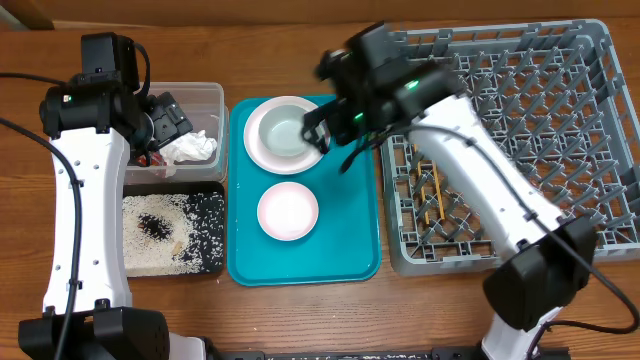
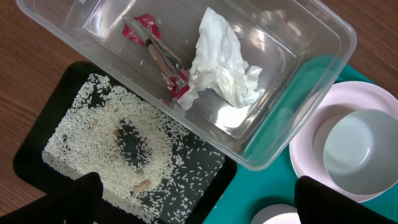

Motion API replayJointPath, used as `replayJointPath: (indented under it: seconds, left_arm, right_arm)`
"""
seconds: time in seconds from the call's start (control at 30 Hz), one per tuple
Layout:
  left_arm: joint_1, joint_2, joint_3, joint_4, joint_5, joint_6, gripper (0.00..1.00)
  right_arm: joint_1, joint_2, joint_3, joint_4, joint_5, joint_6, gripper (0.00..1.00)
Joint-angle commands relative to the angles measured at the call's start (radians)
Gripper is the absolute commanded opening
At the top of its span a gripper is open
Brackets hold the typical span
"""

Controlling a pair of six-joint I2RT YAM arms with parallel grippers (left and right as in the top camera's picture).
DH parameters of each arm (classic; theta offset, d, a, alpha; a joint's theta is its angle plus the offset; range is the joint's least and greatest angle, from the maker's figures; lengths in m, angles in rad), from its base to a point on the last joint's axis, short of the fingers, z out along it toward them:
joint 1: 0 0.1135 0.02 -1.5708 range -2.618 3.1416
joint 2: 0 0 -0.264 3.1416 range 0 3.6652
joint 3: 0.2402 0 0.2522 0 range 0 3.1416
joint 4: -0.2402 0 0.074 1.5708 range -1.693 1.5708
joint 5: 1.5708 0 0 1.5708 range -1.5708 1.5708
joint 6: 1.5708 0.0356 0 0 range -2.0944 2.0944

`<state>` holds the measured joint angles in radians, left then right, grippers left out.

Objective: Sort waste into correct bins and load items into the dishwasher
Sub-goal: 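Move the right gripper back to the pink bowl on the teal tray, then lower the right gripper and grasp the rim of the pink bowl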

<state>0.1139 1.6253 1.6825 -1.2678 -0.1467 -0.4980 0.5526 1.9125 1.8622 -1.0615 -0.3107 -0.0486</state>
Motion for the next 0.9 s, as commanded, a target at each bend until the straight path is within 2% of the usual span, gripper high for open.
replayJointPath:
  seconds: [0.0, 0.17, 0.33, 0.43, 0.57, 0.63, 0.87]
  left_arm:
    - [0.003, 0.006, 0.014, 0.001, -0.006, 0.008, 1.00]
    - [0.003, 0.006, 0.014, 0.001, -0.006, 0.008, 1.00]
    - [0.003, 0.006, 0.014, 0.001, -0.006, 0.008, 1.00]
    - [0.003, 0.006, 0.014, 0.001, -0.006, 0.008, 1.00]
    - [0.003, 0.006, 0.014, 0.001, -0.006, 0.008, 1.00]
    - [0.003, 0.006, 0.014, 0.001, -0.006, 0.008, 1.00]
    - [0.003, 0.006, 0.014, 0.001, -0.006, 0.008, 1.00]
  right_arm:
    - [0.073, 0.029, 0.003, 0.013, 0.030, 0.011, 1.00]
    - [0.158, 0.088, 0.003, 0.066, 0.061, 0.026, 0.97]
    - [0.206, 0.165, 0.003, 0.130, 0.220, 0.026, 0.87]
    - [0.209, 0.187, 0.003, 0.140, 0.251, 0.026, 0.78]
    - [0.209, 0.194, 0.003, 0.146, 0.249, 0.026, 0.63]
    - [0.212, 0.194, 0.003, 0.134, 0.219, 0.027, 0.59]
    - [0.233, 0.194, 0.003, 0.024, 0.106, 0.087, 0.53]
